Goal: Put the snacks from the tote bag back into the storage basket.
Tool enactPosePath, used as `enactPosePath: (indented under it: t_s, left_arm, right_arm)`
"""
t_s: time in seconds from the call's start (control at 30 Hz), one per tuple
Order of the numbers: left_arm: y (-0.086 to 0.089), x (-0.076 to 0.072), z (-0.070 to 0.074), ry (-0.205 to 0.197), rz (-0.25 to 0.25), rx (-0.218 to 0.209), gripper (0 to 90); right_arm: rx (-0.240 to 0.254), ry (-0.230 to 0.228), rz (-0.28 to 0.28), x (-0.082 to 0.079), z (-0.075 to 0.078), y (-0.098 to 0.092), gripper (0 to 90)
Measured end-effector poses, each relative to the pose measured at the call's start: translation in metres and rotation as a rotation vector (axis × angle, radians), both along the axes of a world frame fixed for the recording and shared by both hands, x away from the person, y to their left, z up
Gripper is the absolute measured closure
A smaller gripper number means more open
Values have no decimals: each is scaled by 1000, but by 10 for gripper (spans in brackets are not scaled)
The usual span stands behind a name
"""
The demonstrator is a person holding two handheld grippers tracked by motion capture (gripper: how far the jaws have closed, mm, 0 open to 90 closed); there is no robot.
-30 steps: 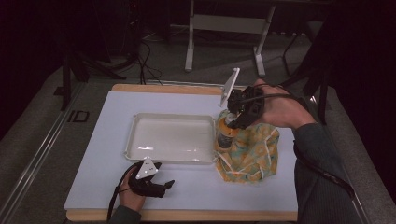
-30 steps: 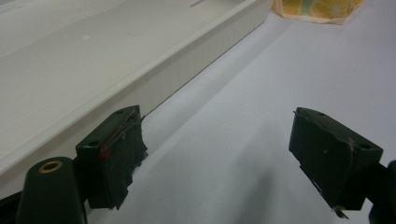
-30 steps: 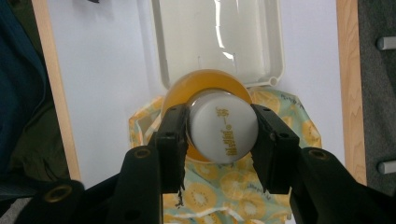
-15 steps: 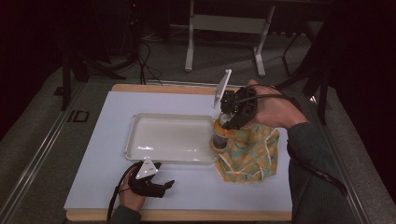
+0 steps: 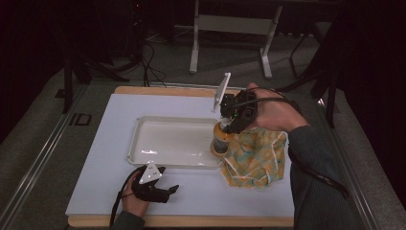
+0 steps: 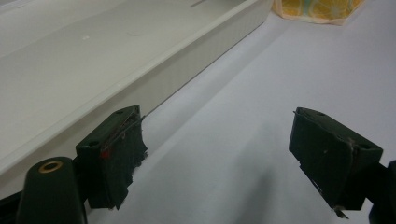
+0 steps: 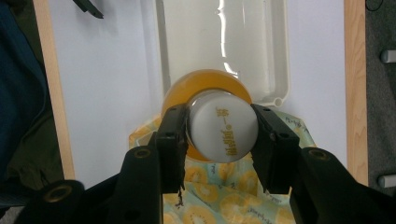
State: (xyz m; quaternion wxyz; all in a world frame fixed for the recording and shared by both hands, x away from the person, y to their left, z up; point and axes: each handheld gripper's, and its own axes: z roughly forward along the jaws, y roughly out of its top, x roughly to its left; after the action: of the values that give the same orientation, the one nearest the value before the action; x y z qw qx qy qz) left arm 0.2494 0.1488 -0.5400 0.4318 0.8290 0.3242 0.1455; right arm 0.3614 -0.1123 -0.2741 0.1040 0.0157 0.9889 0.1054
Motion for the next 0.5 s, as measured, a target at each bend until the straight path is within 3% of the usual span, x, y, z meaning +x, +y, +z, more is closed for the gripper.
enactPosePath:
  t_s: [0.5]
  left_arm:
    - [0,0,0,0,0,0,182]
  right_arm:
    - [-7,10,7,1,-6,10,587]
